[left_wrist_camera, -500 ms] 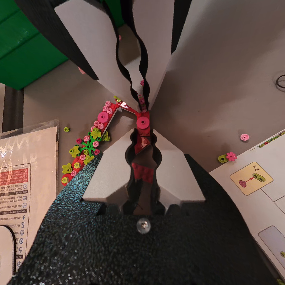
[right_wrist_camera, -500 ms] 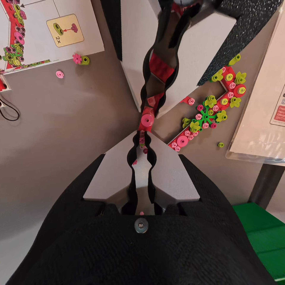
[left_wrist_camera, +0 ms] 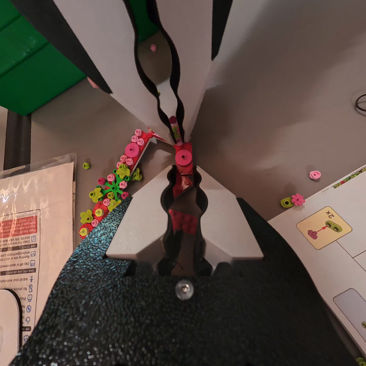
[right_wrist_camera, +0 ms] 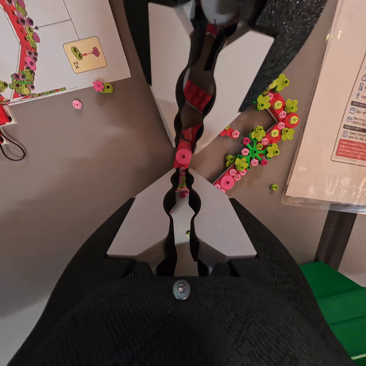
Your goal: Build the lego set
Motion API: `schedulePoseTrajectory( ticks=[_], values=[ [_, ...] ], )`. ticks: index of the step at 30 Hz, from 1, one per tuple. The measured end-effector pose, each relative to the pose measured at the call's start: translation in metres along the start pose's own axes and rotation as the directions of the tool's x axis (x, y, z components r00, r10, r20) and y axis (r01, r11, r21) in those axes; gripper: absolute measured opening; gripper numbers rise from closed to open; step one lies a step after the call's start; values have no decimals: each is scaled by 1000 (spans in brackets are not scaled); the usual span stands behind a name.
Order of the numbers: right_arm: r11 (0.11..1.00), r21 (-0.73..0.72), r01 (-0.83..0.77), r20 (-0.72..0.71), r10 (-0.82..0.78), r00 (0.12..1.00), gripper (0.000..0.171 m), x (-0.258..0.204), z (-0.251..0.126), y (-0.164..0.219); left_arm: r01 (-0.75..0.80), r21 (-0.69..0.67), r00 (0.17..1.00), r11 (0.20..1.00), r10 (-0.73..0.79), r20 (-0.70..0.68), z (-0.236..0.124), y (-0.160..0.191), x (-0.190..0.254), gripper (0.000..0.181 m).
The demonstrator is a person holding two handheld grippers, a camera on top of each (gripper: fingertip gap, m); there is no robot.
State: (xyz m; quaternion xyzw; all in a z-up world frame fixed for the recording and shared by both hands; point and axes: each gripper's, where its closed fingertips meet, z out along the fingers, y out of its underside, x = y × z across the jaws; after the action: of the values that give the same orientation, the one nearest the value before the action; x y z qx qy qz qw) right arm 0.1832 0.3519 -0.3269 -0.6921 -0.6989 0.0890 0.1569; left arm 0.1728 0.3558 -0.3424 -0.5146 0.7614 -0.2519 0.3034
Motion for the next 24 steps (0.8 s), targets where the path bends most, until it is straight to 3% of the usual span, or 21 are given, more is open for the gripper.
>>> schedulePoseTrajectory(
  ticks=[1, 16, 24],
  values=[
    [1000, 8, -4, 0, 4, 1000, 4, 1, 0, -1, -2, -1, 1000, 1000, 2, 1, 0, 0, 0, 16],
    [1000, 8, -30, 21, 30, 999, 4, 1, 6, 2, -5, -4, 1000, 1000, 5, -2, 0, 0, 0, 16],
    [998, 29, -47, 29, 46, 999, 13, -1, 6, 1, -2, 0, 1000, 1000, 2, -2, 0, 0, 0, 15]
  ],
)
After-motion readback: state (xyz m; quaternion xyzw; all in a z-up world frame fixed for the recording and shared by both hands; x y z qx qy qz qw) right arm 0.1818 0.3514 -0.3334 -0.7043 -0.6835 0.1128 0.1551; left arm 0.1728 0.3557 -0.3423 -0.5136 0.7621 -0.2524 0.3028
